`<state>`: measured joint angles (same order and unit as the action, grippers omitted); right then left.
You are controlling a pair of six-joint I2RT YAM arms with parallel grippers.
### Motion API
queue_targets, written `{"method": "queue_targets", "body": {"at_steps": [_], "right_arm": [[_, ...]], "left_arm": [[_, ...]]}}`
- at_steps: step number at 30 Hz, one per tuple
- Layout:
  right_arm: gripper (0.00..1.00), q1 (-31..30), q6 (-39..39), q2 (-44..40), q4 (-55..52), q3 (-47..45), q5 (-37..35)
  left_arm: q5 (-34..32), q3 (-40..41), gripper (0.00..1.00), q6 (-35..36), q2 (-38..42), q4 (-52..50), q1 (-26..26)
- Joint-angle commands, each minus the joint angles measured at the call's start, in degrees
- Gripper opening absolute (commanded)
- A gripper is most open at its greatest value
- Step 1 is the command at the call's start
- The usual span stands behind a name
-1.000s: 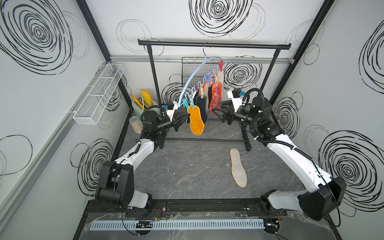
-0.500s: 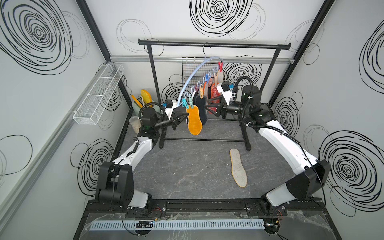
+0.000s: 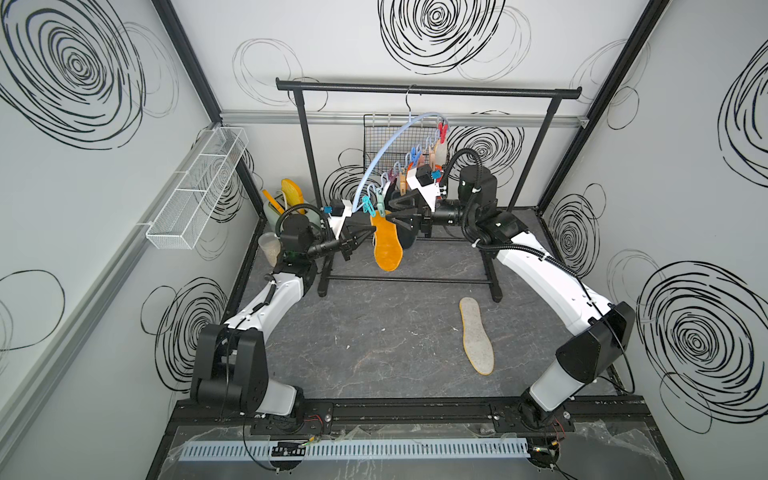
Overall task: Take the shoe insoles off the hanger
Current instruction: Open the clamp at the hanger.
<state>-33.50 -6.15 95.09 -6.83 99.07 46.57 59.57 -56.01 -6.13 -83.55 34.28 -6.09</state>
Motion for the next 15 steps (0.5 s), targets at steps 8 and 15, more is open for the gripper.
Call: {"method": "queue_targets", "body": {"at_steps": [8, 15], "right_arm": [[0.5, -0.3, -4.6, 5.1, 1.4, 5.7, 0.4], [0.5, -0.3, -4.3, 8.5, 1.3, 9.4, 0.4]], "left_arm": [[2.3, -2.1, 0.0, 1.9, 1.9, 1.1, 0.6], [2.3, -2.0, 0.0, 2.0, 1.9, 1.2, 0.6]]}}
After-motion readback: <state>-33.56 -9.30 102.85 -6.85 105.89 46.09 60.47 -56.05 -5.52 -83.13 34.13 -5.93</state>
